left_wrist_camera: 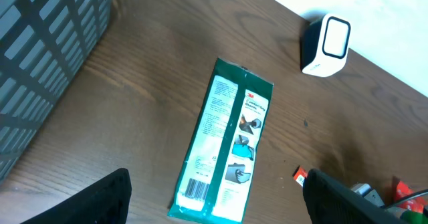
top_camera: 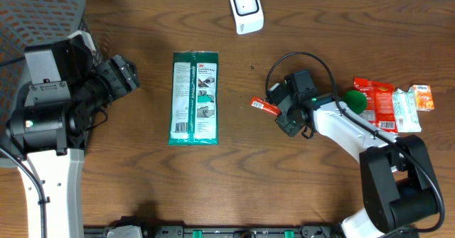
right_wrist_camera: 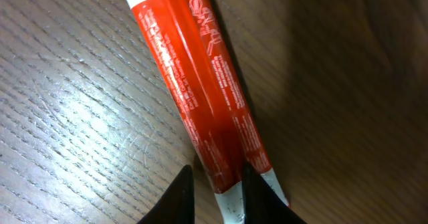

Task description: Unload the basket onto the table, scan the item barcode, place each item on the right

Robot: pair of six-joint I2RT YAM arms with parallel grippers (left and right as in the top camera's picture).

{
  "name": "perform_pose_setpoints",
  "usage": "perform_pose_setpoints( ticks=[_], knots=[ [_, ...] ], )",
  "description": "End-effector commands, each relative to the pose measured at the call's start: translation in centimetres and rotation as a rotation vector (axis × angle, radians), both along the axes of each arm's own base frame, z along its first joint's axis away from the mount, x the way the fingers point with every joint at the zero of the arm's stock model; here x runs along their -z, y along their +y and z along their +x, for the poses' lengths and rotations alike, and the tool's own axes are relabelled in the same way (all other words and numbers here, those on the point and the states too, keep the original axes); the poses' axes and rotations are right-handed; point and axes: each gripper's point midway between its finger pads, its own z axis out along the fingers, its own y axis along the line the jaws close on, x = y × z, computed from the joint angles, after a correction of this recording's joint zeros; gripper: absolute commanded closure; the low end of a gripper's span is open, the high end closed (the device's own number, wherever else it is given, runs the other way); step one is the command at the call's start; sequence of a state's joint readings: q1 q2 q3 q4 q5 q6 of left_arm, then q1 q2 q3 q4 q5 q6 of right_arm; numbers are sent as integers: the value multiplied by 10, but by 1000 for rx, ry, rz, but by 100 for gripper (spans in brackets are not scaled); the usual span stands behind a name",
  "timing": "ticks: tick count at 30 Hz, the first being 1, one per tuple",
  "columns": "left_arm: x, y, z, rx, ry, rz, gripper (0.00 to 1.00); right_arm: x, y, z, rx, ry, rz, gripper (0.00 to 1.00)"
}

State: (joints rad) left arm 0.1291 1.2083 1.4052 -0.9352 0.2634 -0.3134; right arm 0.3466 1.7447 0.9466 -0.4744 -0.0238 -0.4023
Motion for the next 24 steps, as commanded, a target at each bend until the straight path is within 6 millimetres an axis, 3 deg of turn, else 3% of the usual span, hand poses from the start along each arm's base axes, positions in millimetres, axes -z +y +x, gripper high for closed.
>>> perform_pose_setpoints(
  ticks=[1,11,14,20,24],
  knots=[
    [-2,1,0,2,-6,2,17,-12,-4,2,3,-38,-4,77],
    [-2,1,0,2,-6,2,18,-13,-4,2,3,-39,-4,61],
    [-2,1,0,2,-6,2,17,-12,-4,0,3,-33,-6,62],
    [-2,1,0,2,-6,2,18,-6,-6,-3,3,-18,-10,72],
    [-2,1,0,2,-6,2,17,0,-7,-7,3,-17,-11,72]
  ],
)
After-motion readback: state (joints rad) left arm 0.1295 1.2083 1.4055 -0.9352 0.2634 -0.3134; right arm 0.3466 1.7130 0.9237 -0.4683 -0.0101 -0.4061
